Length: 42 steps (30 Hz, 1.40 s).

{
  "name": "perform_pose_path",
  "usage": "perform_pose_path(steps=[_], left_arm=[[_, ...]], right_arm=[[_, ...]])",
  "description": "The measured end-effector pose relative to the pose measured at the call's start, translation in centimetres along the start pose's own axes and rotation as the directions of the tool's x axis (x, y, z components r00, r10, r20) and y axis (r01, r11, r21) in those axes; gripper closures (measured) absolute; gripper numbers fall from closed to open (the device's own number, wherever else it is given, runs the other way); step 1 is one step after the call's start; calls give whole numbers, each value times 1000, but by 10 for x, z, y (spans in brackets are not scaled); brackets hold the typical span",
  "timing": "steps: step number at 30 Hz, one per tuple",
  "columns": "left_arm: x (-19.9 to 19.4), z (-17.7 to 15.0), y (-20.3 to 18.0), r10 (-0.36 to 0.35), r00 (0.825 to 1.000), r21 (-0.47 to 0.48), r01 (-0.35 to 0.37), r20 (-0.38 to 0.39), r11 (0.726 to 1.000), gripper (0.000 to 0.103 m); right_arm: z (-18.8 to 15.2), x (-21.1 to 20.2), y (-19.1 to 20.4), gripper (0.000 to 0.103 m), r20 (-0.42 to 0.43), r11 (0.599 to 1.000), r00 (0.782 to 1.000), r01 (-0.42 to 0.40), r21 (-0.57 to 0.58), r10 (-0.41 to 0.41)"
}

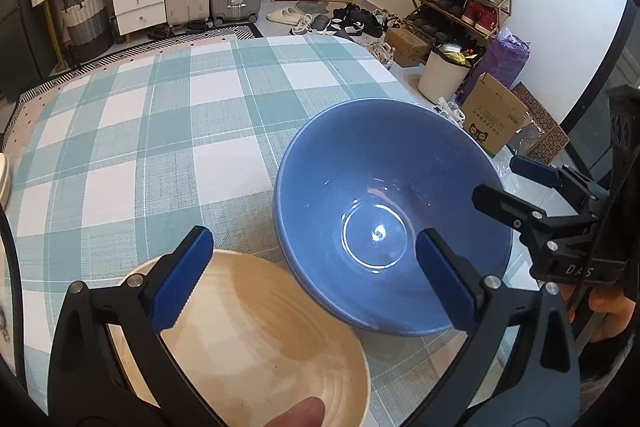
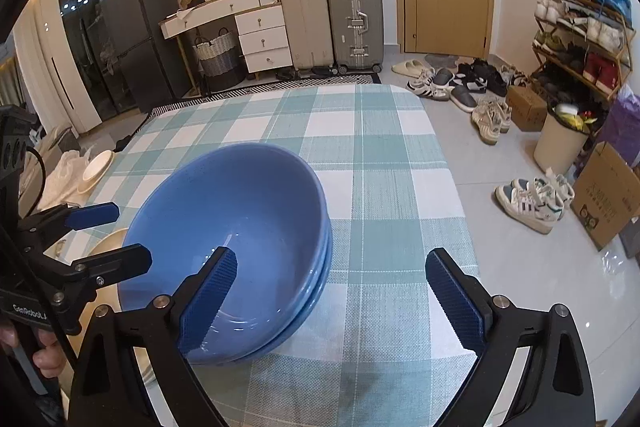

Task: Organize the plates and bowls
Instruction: 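Move both open tools to the rim of the stacked blue bowls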

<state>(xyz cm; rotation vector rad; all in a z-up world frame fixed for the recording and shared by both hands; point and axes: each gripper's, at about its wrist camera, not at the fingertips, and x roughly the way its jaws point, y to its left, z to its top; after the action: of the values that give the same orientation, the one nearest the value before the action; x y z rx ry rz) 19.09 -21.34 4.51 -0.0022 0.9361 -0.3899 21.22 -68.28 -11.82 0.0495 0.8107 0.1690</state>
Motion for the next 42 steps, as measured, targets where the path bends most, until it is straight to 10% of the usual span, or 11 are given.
perform_pose_path(steps=[19, 32, 42], left_arm=[[55, 16, 22, -43, 993, -89, 33, -110, 995, 8], [63, 13, 29, -94, 989, -98, 83, -117, 992, 38], [55, 10, 25, -40, 995, -59, 35, -90, 998, 41]], right_arm=[[-7, 28, -29, 6, -60, 983, 992, -100, 154, 110], [-10, 45, -11, 40, -89, 967, 973, -199, 158, 214], [-9, 44, -6, 52, -84, 969, 973, -202, 140, 215]])
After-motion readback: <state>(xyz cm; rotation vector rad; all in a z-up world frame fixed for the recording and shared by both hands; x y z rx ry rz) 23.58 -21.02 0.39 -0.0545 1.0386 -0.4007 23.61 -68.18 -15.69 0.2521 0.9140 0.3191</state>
